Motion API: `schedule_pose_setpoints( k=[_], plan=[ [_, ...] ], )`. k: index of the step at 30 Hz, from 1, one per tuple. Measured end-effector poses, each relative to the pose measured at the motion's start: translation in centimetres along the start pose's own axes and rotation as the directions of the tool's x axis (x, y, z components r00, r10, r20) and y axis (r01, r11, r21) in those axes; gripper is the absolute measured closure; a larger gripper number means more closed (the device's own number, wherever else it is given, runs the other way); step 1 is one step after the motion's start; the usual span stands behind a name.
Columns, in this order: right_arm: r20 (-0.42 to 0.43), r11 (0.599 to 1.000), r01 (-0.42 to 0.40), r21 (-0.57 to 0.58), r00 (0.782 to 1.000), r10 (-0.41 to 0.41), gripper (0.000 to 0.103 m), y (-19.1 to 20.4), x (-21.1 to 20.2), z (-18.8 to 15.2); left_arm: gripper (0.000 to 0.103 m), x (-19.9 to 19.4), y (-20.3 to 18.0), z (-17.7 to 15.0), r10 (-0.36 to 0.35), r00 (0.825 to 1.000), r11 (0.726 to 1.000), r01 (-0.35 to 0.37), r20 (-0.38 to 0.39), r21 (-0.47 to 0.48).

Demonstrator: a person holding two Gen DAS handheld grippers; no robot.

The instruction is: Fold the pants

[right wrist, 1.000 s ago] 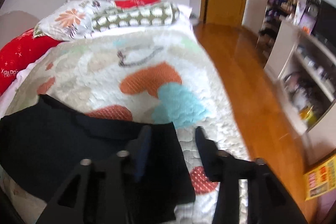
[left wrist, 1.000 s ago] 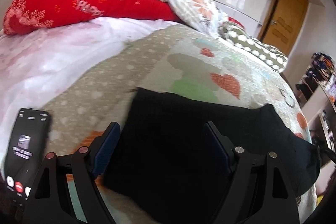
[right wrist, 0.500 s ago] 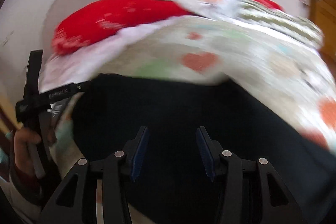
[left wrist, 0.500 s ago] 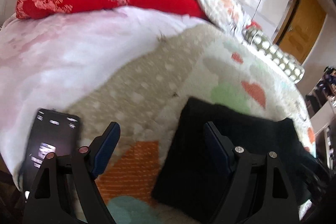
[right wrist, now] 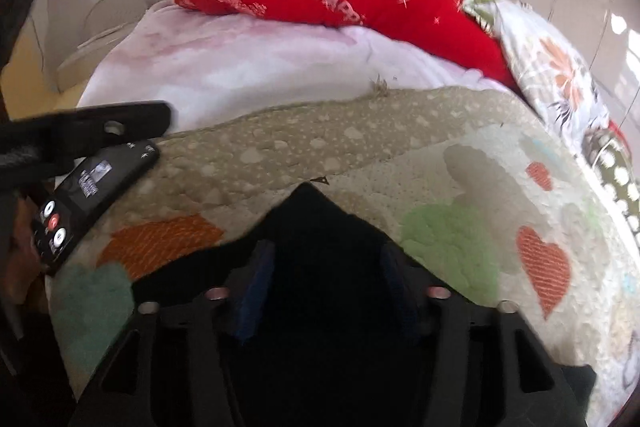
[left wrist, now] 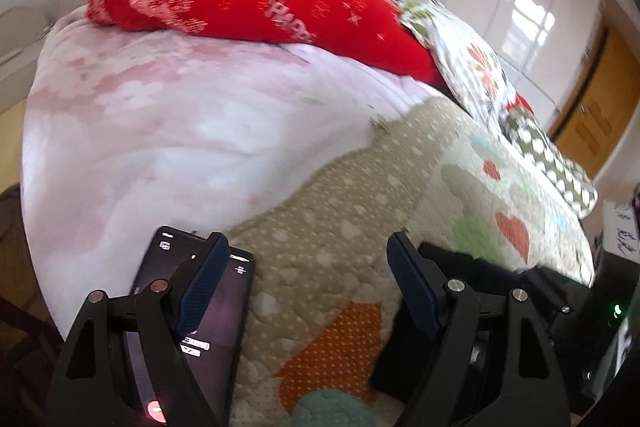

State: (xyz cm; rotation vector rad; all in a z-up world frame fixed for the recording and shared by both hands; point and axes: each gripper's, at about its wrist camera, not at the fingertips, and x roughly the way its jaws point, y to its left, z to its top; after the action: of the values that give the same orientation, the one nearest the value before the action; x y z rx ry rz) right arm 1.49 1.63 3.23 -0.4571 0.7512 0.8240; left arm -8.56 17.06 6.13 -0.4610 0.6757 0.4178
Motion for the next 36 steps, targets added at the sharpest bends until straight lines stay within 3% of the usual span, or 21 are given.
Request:
schedule_pose_setpoints(
  k=[1, 2, 4, 6, 9, 11, 12, 13, 15, 20, 26, 31, 36],
  plan=[
    [0.009, 0.999, -0.007, 0.042, 1.000, 0.007, 0.091, -1.0, 0.0, 0.5, 0.021, 0.0, 0.4, 0.1, 0.005, 1.000, 1.000, -0.005, 0.003, -0.017],
    [0.017, 0.997, -0.016, 0.076, 1.000, 0.015, 0.097, -1.9, -0.1, 0.9, 0.021, 0.1, 0.5, 0.1, 0.009, 1.000, 1.000, -0.009, 0.003, -0.026],
    [0.037, 0.991, -0.033, 0.130, 0.999, 0.029, 0.103, -3.1, -0.1, 1.1, 0.021, 0.3, 0.6, 0.0, 0.012, 1.000, 0.999, -0.012, -0.002, -0.030],
    [0.003, 0.987, -0.059, 0.148, 0.998, 0.059, 0.103, -3.0, 1.1, 0.7, 0.021, 0.5, 0.3, -0.1, 0.002, 1.000, 1.000, -0.002, -0.010, -0.019],
    [0.007, 0.988, -0.033, 0.149, 0.999, 0.032, 0.100, -2.4, 0.9, 0.5, 0.021, 0.5, -0.3, -0.3, -0.012, 1.000, 1.000, 0.012, -0.012, 0.004],
    [0.045, 0.976, -0.075, 0.202, 0.997, 0.067, 0.097, -2.7, -1.0, 0.6, 0.021, 0.4, -0.5, -0.3, -0.028, 1.000, 1.000, 0.028, -0.013, 0.004],
    [0.054, 0.969, -0.086, 0.232, 0.996, 0.075, 0.085, -3.1, -2.3, 0.4, 0.021, 0.3, -0.6, -0.4, -0.039, 0.999, 0.999, 0.039, -0.015, 0.002],
    [0.059, 0.967, -0.077, 0.242, 0.996, 0.064, 0.065, -3.2, -3.4, 0.1, 0.021, 0.2, -0.8, -0.4, -0.052, 0.999, 0.999, 0.052, -0.016, 0.006],
    [0.085, 0.970, -0.047, 0.238, 0.996, 0.027, 0.053, -3.2, -6.0, -1.3, 0.021, 0.0, -1.5, -0.6, -0.072, 0.997, 0.997, 0.073, -0.020, 0.032],
    [0.023, 0.950, 0.054, 0.306, 0.998, -0.064, 0.053, -4.3, -9.9, -7.5, 0.021, -0.3, -4.0, -1.6, -0.149, 0.987, 0.984, 0.154, -0.056, 0.094],
    [-0.053, 0.879, 0.124, 0.461, 0.992, -0.113, 0.053, -7.3, -11.3, -13.6, 0.021, -0.7, -7.2, -3.1, -0.185, 0.980, 0.961, 0.197, -0.077, 0.194],
    [0.006, 0.846, 0.090, 0.525, 0.994, -0.109, 0.053, -8.7, -12.8, -14.6, 0.021, -0.6, -8.9, -3.9, -0.173, 0.980, 0.945, 0.192, -0.094, 0.264],
    [0.028, 0.846, 0.113, 0.520, 0.988, -0.149, 0.053, -9.5, -13.4, -13.8, 0.021, 0.0, -9.5, -4.4, -0.146, 0.983, 0.939, 0.173, -0.111, 0.299]
  ],
)
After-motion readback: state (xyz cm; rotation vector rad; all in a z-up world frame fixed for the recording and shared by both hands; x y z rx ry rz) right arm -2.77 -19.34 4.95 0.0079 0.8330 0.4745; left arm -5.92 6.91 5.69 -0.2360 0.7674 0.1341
